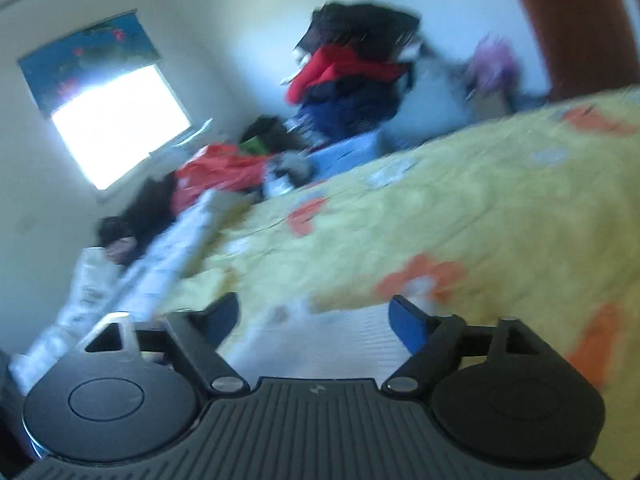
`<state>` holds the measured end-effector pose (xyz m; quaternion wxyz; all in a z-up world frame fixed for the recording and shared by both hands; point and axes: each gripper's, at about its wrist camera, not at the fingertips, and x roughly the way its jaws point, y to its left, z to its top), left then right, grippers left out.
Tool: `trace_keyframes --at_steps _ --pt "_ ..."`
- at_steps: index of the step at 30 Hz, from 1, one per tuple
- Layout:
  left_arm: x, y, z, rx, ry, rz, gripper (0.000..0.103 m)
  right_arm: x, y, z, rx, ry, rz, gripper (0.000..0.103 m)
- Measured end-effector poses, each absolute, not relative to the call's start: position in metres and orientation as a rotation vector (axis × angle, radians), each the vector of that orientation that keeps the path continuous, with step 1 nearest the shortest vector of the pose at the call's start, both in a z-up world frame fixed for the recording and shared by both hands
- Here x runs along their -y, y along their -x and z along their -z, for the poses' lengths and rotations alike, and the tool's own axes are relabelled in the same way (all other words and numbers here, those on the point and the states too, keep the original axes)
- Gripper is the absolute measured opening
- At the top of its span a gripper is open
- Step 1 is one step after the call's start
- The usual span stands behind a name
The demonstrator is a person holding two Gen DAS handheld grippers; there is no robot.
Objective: Fold small clothes
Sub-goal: 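Open both grippers and release the folded white cardigan onto the bed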
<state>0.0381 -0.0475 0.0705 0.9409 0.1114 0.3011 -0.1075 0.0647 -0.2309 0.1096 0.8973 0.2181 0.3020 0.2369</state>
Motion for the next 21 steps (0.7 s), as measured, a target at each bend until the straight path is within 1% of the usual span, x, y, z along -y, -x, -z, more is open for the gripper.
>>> trace_keyframes --at_steps 1,3,4,6,7,15,17,19,21 --pt "0.050 -0.042 -0.063 -0.649 -0.216 0.220 0.075 0.226 -0.074 -0.102 -0.649 -0.480 -0.472 0.091" --pt "0.049 -0.040 -0.055 -0.629 -0.196 0.194 0.076 0.219 -0.095 -0.081 -0.754 -0.466 -0.392 0.089" --pt "0.049 -0.040 -0.053 -0.630 -0.192 0.193 0.076 0.215 -0.104 -0.066 -0.802 -0.401 -0.355 0.078" --pt "0.051 -0.039 -0.051 -0.632 -0.188 0.188 0.076 0.211 -0.104 -0.050 -0.753 -0.285 -0.347 0.060" --pt "0.052 -0.039 -0.050 -0.628 -0.192 0.184 0.076 0.213 -0.103 -0.050 -0.752 -0.296 -0.344 0.060" --pt "0.050 -0.035 -0.047 -0.608 -0.186 0.187 0.076 0.205 -0.094 -0.054 -0.726 -0.255 -0.317 0.061" --pt "0.049 -0.035 -0.046 -0.608 -0.185 0.188 0.076 0.200 -0.087 -0.066 -0.721 -0.228 -0.298 0.065" --pt "0.048 -0.035 -0.046 -0.607 -0.181 0.189 0.076 0.195 -0.079 -0.073 -0.697 -0.217 -0.293 0.079" --pt "0.048 -0.034 -0.045 -0.604 -0.181 0.190 0.076 0.190 -0.075 -0.073 -0.668 -0.162 -0.281 0.086"
